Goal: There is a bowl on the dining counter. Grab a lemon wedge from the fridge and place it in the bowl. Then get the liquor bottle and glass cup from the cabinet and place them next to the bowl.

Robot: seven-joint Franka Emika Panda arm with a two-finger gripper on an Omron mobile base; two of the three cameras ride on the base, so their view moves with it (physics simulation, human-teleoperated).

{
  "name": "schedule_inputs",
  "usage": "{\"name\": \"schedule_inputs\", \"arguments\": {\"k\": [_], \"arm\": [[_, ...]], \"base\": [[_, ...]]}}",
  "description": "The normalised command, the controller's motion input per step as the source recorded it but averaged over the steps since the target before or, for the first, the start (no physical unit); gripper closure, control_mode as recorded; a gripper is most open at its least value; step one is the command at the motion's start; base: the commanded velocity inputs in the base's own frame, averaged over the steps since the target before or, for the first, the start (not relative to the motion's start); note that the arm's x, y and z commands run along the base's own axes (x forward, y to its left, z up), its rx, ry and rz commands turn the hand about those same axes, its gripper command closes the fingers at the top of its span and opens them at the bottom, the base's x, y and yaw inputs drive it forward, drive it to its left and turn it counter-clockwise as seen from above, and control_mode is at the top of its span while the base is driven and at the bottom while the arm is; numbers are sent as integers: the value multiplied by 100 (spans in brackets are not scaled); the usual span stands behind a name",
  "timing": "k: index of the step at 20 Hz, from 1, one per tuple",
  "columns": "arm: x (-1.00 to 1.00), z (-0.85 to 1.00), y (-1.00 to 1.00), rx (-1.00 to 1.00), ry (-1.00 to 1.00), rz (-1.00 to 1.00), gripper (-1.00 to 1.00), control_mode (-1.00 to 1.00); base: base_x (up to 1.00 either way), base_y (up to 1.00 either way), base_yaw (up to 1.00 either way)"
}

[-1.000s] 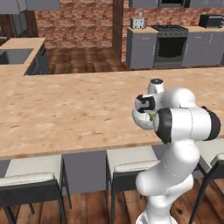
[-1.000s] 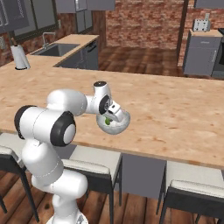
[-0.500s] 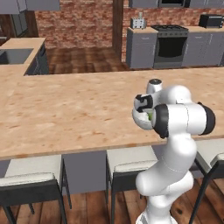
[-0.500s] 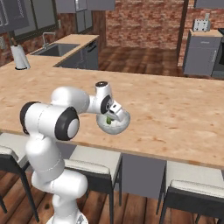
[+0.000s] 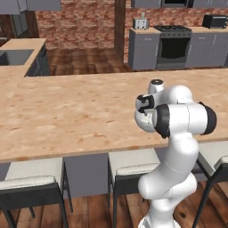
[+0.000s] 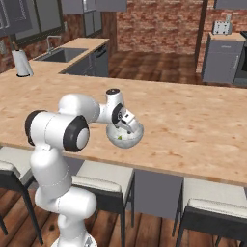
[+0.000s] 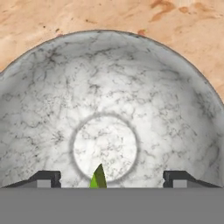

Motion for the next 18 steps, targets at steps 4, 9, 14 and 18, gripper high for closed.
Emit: {"name": "schedule_inputs", "arguments": {"k": [4, 9, 14, 18], "arm": [[-3, 12, 0, 1, -1, 0, -100, -100], [-81, 88, -4, 8, -28, 0, -100, -100], [-97, 100, -1, 11, -32, 0, -100, -100], [-79, 100, 0, 9, -23, 0, -100, -100]], "base": [[0, 0, 0], [0, 0, 0], [0, 0, 0], [0, 0, 0]]}}
